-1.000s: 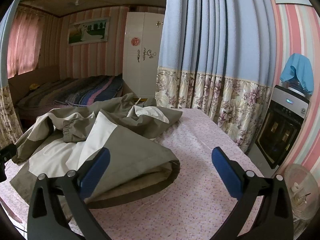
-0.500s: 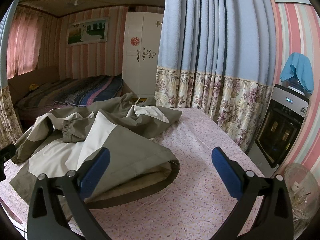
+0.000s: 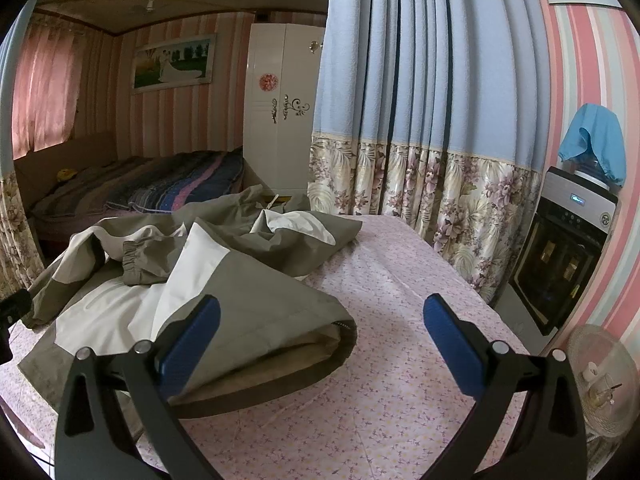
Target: Fold large clothes
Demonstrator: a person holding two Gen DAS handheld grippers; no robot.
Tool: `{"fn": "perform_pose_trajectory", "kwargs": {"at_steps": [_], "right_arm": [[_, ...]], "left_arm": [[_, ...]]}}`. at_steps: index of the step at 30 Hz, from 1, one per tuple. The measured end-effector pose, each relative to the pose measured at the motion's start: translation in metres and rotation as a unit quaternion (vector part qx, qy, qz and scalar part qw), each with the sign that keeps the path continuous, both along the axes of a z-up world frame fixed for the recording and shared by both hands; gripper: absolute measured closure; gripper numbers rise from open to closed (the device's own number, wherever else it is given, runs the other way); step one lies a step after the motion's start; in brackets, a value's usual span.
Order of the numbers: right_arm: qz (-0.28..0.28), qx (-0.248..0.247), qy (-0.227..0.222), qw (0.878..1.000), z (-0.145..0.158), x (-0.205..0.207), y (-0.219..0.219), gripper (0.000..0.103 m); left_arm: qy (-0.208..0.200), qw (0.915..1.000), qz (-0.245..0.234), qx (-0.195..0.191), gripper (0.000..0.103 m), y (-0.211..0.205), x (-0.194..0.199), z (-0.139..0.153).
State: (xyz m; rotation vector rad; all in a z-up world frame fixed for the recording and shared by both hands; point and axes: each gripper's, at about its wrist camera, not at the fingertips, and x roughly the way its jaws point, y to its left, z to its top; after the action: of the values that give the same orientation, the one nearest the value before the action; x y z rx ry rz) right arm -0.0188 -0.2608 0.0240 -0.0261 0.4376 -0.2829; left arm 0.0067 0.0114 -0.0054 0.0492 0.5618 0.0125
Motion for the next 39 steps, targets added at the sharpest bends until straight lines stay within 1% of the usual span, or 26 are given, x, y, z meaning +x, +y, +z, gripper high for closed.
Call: {"fn": "perform_pose_trajectory", "kwargs": {"at_steps": [20, 24, 25, 28, 31, 34, 37, 39], "right_arm": [[-0.001, 0.001, 0.001, 1.0, 0.001, 0.001, 0.001, 0.002], [-0.004, -0.001, 0.004, 1.0, 0.001, 0.004, -0.006, 0.002], [-0.006, 0.0, 0.006, 1.0, -0.005, 0.0, -0.012, 0.002], [-0.004, 0.005, 0.007, 1.0, -0.007, 0.0, -0.016, 0.002], [0.006, 0.009, -0.004, 1.0, -0.009, 0.004, -0.021, 0.002], [0.02, 0.009, -0.029, 0.999, -0.004, 0.001, -0.021, 0.002], [0.041, 0.005, -0.05, 0.998, -0.001, 0.001, -0.023, 0.002], [0.046, -0.007, -0.042, 0.998, 0.001, 0.006, -0.023, 0.002]], "left_arm": [[0.004, 1.0, -0.005, -0.003, 0.003, 0.005, 0.002, -0.005], [0.006, 1.0, -0.005, 0.002, 0.003, 0.001, 0.008, -0.009], [0.007, 1.0, -0.006, 0.002, 0.003, 0.001, 0.008, -0.009], [0.011, 0.9999, -0.007, 0.003, 0.003, 0.001, 0.013, -0.011], [0.019, 0.9998, -0.009, -0.005, 0.003, 0.004, 0.018, -0.014], [0.02, 0.9996, -0.014, -0.017, 0.003, 0.008, 0.021, -0.015], [0.008, 1.0, 0.004, 0.0, 0.003, 0.01, 0.023, -0.016], [0.003, 1.0, 0.002, -0.004, 0.003, 0.012, 0.024, -0.016]]}}
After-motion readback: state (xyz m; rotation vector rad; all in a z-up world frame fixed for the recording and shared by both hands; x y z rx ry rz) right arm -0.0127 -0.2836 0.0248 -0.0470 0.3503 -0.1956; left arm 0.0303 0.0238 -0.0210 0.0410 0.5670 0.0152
